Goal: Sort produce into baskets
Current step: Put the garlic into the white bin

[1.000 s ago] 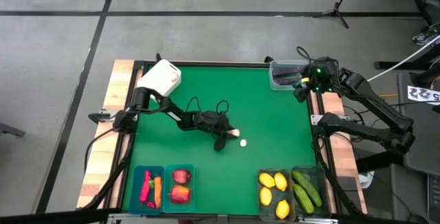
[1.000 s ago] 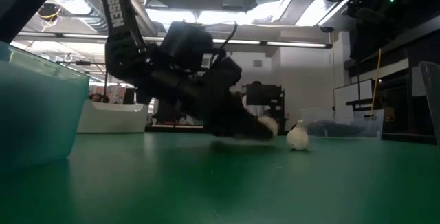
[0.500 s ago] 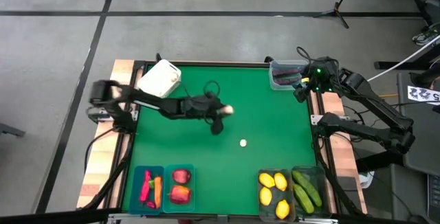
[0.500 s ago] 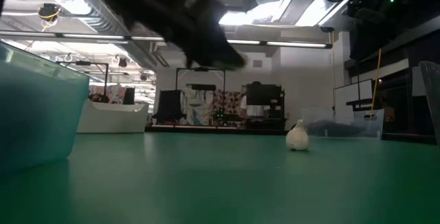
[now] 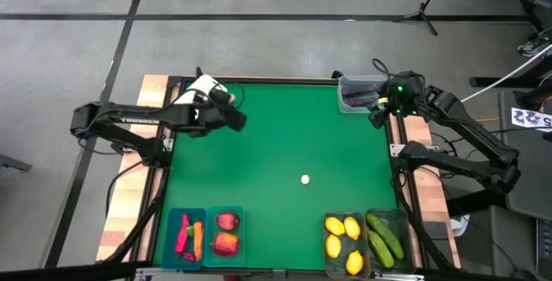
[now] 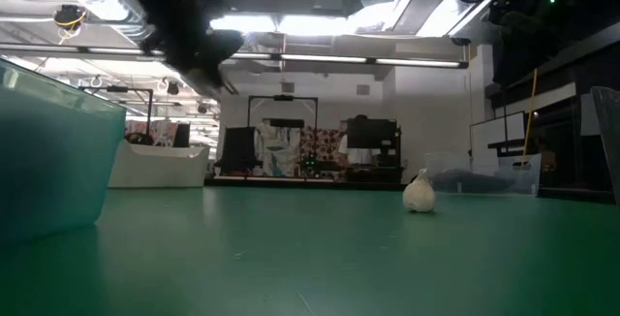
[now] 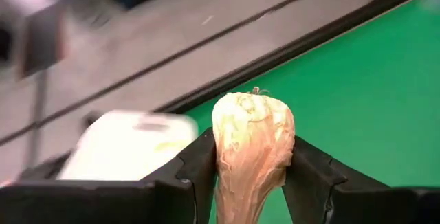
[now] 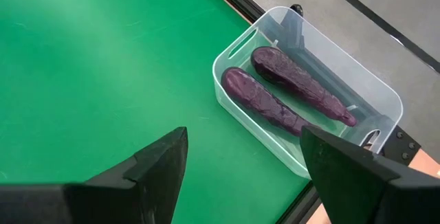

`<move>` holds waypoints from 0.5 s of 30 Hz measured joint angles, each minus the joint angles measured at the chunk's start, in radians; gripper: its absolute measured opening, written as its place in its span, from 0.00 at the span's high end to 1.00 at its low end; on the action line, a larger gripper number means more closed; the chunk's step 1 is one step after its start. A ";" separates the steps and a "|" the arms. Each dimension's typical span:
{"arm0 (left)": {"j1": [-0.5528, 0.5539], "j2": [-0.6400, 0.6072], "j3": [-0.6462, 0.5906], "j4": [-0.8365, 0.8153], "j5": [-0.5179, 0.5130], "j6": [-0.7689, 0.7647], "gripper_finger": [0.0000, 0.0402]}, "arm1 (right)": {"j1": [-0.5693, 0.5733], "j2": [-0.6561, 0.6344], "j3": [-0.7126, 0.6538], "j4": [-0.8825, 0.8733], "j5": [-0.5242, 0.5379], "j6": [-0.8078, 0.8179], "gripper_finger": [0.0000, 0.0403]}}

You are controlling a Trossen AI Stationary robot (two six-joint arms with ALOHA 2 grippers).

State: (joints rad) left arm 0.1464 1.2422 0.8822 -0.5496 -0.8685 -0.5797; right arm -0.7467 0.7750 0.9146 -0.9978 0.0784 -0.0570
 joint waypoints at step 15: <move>0.227 0.002 -0.141 -0.119 -0.003 -0.121 0.50 | 0.000 0.000 0.000 0.000 0.000 0.000 0.30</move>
State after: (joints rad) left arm 0.3734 1.2438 0.7410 -0.6689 -0.8713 -0.7009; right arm -0.7467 0.7750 0.9150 -0.9977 0.0784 -0.0570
